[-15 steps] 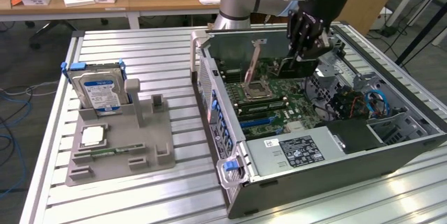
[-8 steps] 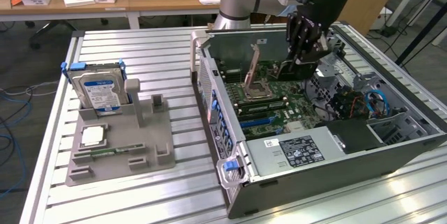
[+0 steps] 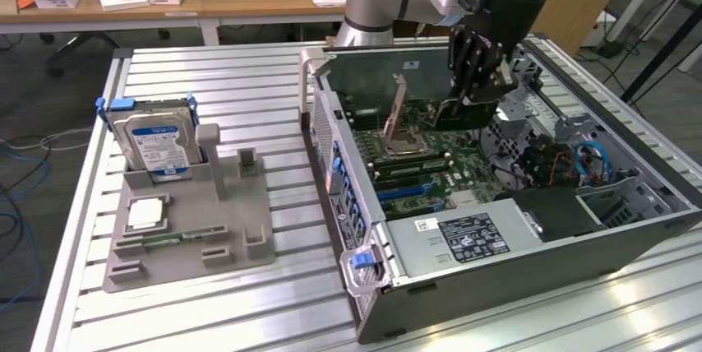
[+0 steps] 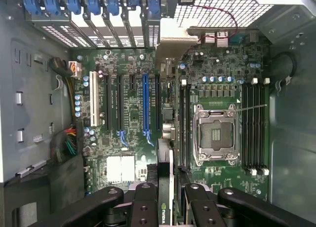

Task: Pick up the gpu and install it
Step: 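Insert the gpu into the slot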

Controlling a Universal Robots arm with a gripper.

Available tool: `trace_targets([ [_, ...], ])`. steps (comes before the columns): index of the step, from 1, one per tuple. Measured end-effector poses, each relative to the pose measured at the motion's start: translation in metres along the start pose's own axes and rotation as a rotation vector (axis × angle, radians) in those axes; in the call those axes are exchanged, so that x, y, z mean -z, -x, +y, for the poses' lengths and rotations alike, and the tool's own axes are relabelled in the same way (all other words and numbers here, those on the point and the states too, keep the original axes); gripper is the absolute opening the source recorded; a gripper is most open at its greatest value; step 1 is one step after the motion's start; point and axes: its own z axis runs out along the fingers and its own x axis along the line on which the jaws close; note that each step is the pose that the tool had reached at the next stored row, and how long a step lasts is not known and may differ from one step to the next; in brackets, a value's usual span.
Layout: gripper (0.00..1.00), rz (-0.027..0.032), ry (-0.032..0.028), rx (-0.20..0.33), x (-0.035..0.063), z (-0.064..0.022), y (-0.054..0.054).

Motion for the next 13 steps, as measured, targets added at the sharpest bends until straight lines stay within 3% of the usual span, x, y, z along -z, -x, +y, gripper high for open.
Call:
trace_targets([
  [13, 0.26, 0.0002, -0.0003, 0.000, -0.0084, -0.0003, -0.0003],
])
